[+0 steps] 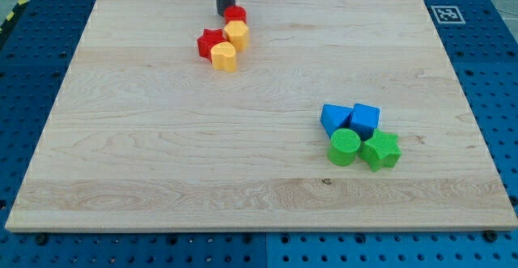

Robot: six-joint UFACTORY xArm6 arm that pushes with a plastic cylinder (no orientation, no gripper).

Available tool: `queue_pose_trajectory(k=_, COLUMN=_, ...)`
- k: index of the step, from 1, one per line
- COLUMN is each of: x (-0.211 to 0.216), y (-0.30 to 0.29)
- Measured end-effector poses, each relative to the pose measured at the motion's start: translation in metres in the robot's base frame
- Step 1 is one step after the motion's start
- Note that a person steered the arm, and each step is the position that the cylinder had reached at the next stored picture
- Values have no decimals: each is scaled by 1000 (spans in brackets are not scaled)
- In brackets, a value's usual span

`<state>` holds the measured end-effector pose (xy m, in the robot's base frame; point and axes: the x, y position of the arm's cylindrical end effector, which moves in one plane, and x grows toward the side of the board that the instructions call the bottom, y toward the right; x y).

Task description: Move the red circle into the yellow blocks

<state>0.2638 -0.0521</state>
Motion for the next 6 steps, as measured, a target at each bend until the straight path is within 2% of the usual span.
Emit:
queue_pose_trajectory(k=2, x=33, y=25)
queue_pose_trajectory(k=4, x=9, y=48)
queue_pose_trajectory(k=6, x=44, y=135)
